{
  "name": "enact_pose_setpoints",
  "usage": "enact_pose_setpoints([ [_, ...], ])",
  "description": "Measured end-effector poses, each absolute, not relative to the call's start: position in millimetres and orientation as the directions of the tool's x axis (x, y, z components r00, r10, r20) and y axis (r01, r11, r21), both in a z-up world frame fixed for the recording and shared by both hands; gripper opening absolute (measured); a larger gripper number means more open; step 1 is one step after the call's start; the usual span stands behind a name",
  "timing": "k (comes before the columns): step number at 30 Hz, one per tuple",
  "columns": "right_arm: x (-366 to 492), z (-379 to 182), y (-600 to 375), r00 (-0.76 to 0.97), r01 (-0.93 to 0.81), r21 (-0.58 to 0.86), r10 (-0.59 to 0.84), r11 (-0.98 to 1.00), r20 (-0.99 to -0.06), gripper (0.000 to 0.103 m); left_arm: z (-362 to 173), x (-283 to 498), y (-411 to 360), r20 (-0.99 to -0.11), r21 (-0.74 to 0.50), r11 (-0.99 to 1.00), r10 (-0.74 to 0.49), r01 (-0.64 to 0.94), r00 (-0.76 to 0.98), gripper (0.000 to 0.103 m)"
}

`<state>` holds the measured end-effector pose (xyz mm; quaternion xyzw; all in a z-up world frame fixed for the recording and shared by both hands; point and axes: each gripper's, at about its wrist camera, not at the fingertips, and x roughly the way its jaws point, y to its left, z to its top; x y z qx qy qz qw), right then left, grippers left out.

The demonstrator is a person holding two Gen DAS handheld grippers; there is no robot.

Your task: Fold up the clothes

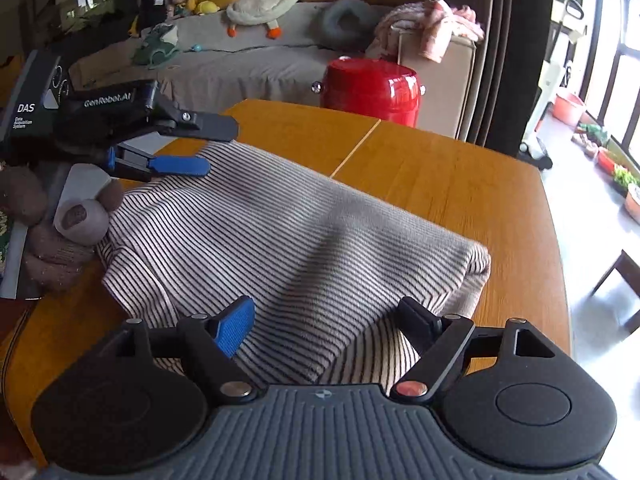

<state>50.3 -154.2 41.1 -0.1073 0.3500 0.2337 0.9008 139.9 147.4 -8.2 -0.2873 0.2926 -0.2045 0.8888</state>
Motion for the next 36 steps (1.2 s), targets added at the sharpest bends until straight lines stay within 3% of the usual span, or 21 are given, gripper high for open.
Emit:
enact_pose_setpoints([
  [3,58.1,50.8,-150.1,0.687,-0.499,-0.093,0.328,0.862,-0.649,0.08,-3.2,135.9,144.8,-0.427,-0.625,0.755,-0.544,0.2,0.722,0.097],
  [15,96.3,19.6,-179.5,0.686,-0.459,-0.003,0.352,0.888,-0.637,0.08,2.0,74.2,116.3,-0.529,-0.616,0.724,-0.672,0.31,0.519,0.097],
  [25,93.9,9.5,-200.1,0.703,-0.416,0.037,0.347,0.909,-0.621,0.08,-5.5,115.0,109.7,-0.545,-0.567,0.75,-0.651,0.34,0.528,0.094],
  [32,80.1,9.3,-206.3,0.707,-0.367,0.082,0.335,0.927,-0.623,0.081,-9.4,173.3,108.6,-0.559,-0.49,0.817,-0.563,0.306,0.608,0.085],
  [36,58.0,10.8,-192.6,0.668,-0.395,0.162,0.404,0.904,-0.625,0.082,-8.9,197.3,108.6,-0.546,-0.506,0.814,-0.559,0.286,0.624,0.085],
])
